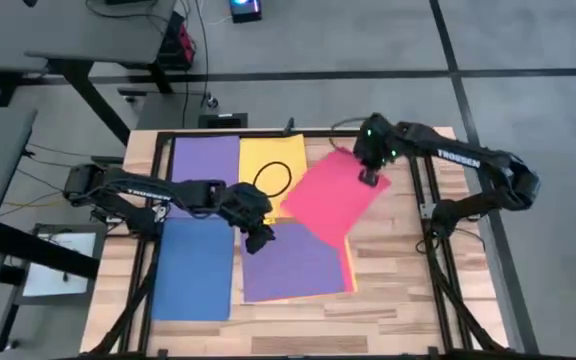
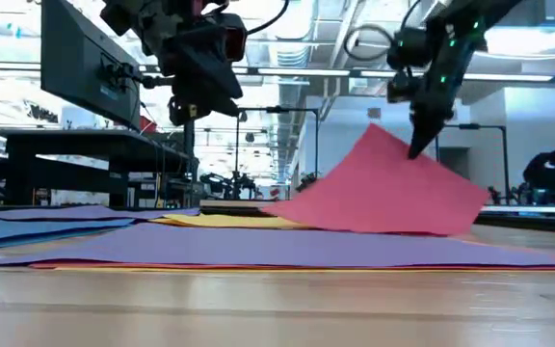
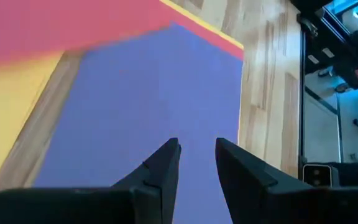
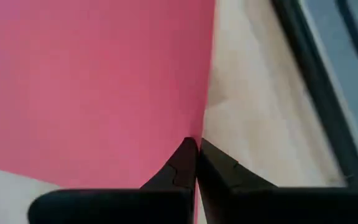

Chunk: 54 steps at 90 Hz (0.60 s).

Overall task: Organize paper
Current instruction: Move the red paper to the top right of the table

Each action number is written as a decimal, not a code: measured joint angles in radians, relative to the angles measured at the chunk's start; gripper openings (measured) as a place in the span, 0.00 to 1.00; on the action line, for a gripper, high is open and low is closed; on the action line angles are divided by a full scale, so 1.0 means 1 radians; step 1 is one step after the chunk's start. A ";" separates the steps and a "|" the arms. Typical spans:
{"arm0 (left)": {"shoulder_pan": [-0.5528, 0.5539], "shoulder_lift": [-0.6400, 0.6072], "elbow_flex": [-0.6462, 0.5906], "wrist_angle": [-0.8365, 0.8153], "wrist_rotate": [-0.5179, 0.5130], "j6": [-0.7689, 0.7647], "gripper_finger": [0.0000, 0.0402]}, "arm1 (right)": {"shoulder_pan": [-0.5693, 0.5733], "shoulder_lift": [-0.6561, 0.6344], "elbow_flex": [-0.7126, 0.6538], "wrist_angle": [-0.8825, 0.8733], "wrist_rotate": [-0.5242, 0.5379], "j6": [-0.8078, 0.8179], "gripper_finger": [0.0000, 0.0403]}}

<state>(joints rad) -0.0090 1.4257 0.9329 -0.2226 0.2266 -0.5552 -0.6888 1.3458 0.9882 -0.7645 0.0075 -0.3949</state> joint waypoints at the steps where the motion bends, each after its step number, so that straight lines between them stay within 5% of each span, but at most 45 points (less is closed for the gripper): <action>1: 0.000 0.000 0.000 0.000 0.000 -0.003 0.23 | -0.006 0.004 0.000 0.004 -0.001 -0.016 0.00; 33: 0.000 0.000 0.000 0.002 -0.001 -0.021 0.23 | -0.030 0.075 0.000 0.082 0.002 -0.432 0.00; 43: 0.000 0.000 0.000 0.002 -0.001 -0.025 0.23 | -0.027 0.061 0.000 0.087 0.008 -0.380 0.00; 54: 0.008 -0.011 0.000 -0.002 -0.002 -0.045 0.23 | -0.009 0.015 0.045 0.016 -0.040 -0.138 0.00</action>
<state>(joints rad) -0.0007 1.4149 0.9333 -0.2250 0.2247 -0.6003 -0.6975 1.3606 1.0336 -0.7482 -0.0322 -0.5328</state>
